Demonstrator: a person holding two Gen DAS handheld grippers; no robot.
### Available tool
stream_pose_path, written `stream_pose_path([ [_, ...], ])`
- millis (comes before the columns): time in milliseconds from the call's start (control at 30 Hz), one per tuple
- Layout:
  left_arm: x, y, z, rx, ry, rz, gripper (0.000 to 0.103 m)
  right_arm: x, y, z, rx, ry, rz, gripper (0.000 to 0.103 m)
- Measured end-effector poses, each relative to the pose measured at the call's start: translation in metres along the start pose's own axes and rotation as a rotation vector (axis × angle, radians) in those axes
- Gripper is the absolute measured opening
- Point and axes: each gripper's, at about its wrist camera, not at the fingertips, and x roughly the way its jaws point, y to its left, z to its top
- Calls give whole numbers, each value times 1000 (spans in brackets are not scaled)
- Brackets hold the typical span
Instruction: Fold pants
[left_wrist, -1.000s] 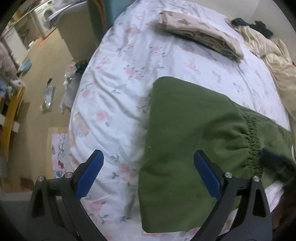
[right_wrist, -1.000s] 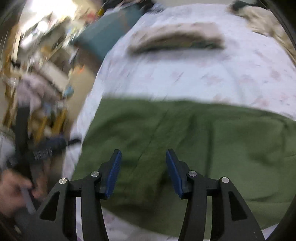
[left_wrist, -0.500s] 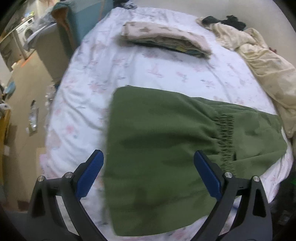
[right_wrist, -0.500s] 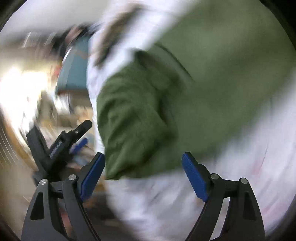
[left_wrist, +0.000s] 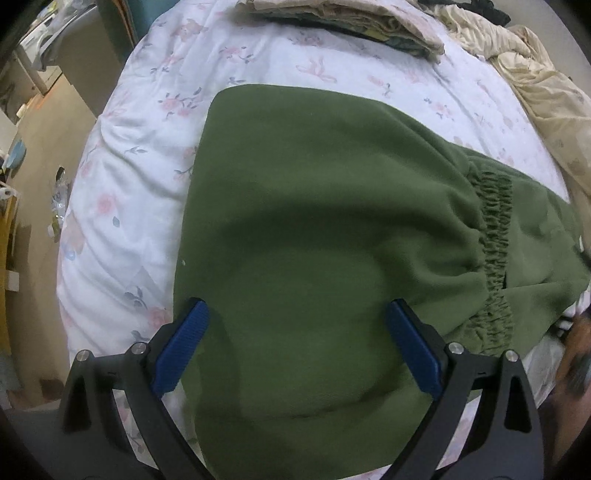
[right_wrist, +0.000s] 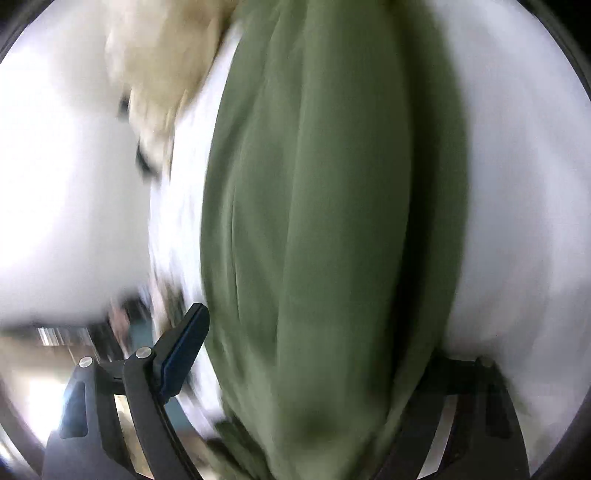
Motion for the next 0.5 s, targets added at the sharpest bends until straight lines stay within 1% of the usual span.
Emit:
stream_pose_path([
  [33,1,-1,0,2,4,3,96,-2,2,11,10,-26,-1,87],
  [67,2,-1,0,0,7,4,96,-8,8,27,-3,-67,-19,87],
  [167,5,-2,2,-3,17,8,96,-33,16,66,-20,-217,-75,86],
  [233,5,-3,3,-4,17,10,96,-37,22,91,2,-271,-124,70],
  [267,5,-3,3,-4,17,10,96,-37,24,100,0,-287,-154,65],
  [300,5,-4,3,-2,17,10,96,-36,26,112,-15,-299,-207,51],
  [333,6,-3,4,0,17,11,96,-34,27,116,-27,-303,-232,36],
  [367,6,-3,4,1,17,12,96,-35,31,125,-48,-306,-275,28],
  [400,5,-4,3,1,16,13,96,-39,36,131,-73,-325,-300,6],
  [433,5,-3,1,1,15,15,96,-45,44,135,-112,-352,-311,4],
  [467,5,-4,2,3,15,17,96,-58,46,137,-145,-376,-329,4],
  [500,5,-4,2,5,14,23,96,-67,53,133,-183,-414,-338,4],
])
